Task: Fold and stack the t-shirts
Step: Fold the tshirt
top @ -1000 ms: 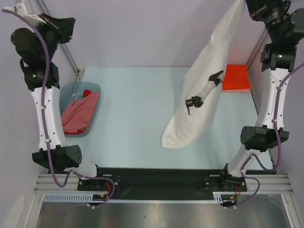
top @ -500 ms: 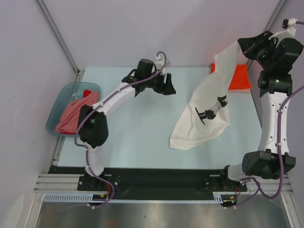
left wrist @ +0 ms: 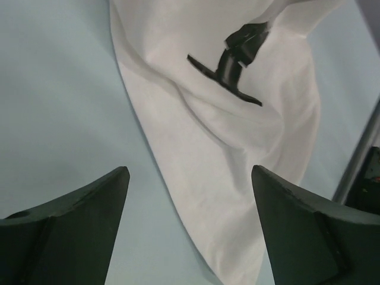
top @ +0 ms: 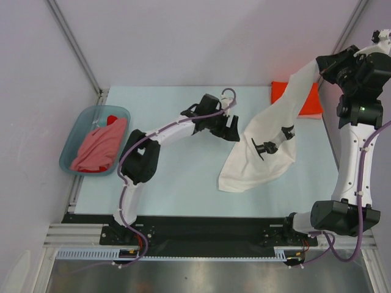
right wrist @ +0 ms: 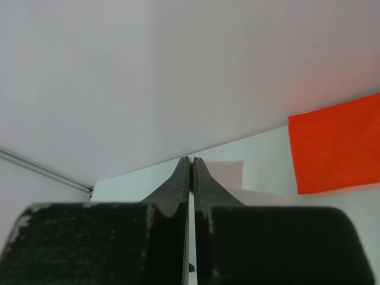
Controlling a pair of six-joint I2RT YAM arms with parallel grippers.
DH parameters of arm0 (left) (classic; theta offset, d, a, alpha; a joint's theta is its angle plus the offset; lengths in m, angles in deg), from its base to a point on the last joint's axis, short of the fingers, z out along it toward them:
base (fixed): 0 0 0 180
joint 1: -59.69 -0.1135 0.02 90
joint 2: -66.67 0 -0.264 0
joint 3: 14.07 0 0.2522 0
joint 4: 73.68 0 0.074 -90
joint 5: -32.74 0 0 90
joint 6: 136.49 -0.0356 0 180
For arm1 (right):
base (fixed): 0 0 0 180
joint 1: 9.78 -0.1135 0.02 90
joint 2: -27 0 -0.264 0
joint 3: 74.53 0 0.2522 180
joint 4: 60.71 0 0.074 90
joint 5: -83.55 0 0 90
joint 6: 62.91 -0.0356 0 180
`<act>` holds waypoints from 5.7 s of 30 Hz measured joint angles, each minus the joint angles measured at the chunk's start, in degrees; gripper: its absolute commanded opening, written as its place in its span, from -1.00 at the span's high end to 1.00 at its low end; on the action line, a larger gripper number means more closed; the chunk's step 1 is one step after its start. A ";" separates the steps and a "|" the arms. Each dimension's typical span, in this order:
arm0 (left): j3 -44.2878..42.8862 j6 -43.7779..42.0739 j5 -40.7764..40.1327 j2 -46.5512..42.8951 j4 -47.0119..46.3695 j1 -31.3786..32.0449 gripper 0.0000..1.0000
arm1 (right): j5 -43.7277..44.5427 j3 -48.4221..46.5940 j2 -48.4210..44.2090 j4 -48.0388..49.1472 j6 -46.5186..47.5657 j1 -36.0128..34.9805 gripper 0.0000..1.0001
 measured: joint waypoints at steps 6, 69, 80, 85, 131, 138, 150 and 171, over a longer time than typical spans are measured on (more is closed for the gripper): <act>-3.96 0.00 -12.87 6.62 8.70 7.43 -0.38 | -1.70 0.02 0.00 -0.07 -1.81 0.13 1.00; 0.70 -2.01 -32.39 -7.43 17.25 -18.03 -0.18 | -5.92 43.17 -25.07 -31.04 -4.72 -7.96 1.00; -19.39 -5.95 -38.73 12.17 23.87 -18.21 -0.12 | -8.22 42.16 -20.96 -28.33 -3.74 -7.28 1.00; -19.58 -6.58 -40.72 12.37 23.87 -18.38 -0.16 | -8.74 41.07 -19.78 -27.61 -3.21 -7.23 1.00; -19.58 -2.45 -38.97 16.85 22.01 -19.93 0.33 | -10.34 40.68 -17.92 -25.11 -2.93 -6.93 1.00; -20.59 -2.03 -38.93 17.20 23.85 -19.74 0.99 | -10.05 40.39 -17.77 -25.09 -2.93 -6.08 1.00; -29.83 -2.03 -36.39 13.92 28.50 -20.15 0.99 | 1.95 24.24 -1.09 -7.48 -0.50 -2.29 1.00; -33.18 -0.17 -25.38 -23.50 6.88 -23.26 0.99 | -2.32 -19.19 11.17 16.06 -3.45 8.57 1.00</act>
